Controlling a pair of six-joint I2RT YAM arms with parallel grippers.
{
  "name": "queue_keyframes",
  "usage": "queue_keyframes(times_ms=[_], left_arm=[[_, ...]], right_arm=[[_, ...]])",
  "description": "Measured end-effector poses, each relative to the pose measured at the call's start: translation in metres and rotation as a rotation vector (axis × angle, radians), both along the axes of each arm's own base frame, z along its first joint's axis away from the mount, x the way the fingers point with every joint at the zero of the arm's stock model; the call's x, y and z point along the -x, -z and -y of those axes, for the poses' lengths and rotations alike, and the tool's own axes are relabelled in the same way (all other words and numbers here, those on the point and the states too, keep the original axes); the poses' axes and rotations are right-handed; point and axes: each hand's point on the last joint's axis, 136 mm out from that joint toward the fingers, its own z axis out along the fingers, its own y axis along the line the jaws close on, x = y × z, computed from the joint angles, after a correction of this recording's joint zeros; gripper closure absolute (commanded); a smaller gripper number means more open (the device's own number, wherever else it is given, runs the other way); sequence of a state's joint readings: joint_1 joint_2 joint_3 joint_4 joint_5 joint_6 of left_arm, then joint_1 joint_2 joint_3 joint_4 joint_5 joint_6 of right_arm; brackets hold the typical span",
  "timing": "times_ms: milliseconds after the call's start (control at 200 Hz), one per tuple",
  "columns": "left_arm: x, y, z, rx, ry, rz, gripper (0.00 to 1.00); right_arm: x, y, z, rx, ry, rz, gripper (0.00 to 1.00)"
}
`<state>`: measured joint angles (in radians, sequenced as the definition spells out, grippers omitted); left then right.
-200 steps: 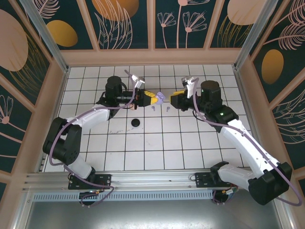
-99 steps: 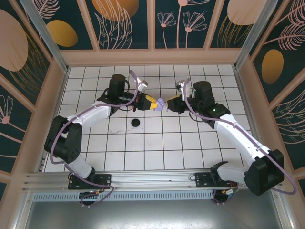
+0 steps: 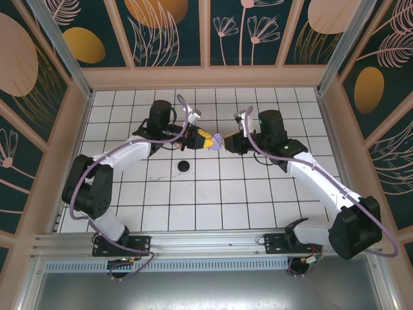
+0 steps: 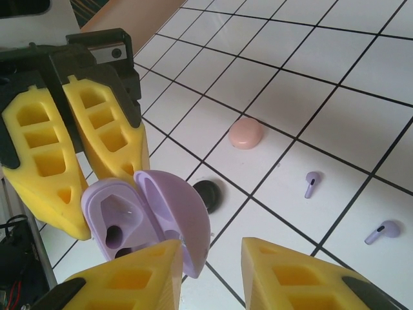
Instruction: Insert the wireless bluetooth earbuds into the charging case
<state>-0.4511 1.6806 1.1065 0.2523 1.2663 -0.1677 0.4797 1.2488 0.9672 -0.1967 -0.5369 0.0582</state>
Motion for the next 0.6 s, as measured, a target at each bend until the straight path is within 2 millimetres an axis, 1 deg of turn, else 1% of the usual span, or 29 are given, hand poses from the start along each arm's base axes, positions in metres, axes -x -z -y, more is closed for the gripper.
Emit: queue_keyframes(times_ms=[165, 315, 410, 530, 601], left_arm=[[-0.0006, -0.0022, 0.0006, 0.004, 0.005, 0.003, 1.0], [-0.0012, -0.0011, 0.0005, -0.003, 0.001, -0.005, 1.0], [-0.0021, 0.0002, 0.0006, -0.007, -0.004, -0.005, 1.0], [-0.0025, 0.0021, 0.0004, -0.01, -0.004, -0.01, 1.0], [-0.0026, 0.0026, 0.0004, -0.012, -0.005, -0.012, 1.0]], right_arm=[[-0.0021, 0.0035, -0.0039, -0.005, -0.012, -0.005, 0.73], [-0.0033, 0.0065, -0.0075, -0.008, -0.021, -0.011, 0.79], [-0.0028, 0.0073, -0.0091, -0.011, -0.027, -0.014, 0.86], [-0.0029, 0.0086, -0.01, -0.009, -0.029, -0.017, 1.0], [-0.0026, 0.0091, -0.0098, -0.01, -0.027, -0.024, 1.0]])
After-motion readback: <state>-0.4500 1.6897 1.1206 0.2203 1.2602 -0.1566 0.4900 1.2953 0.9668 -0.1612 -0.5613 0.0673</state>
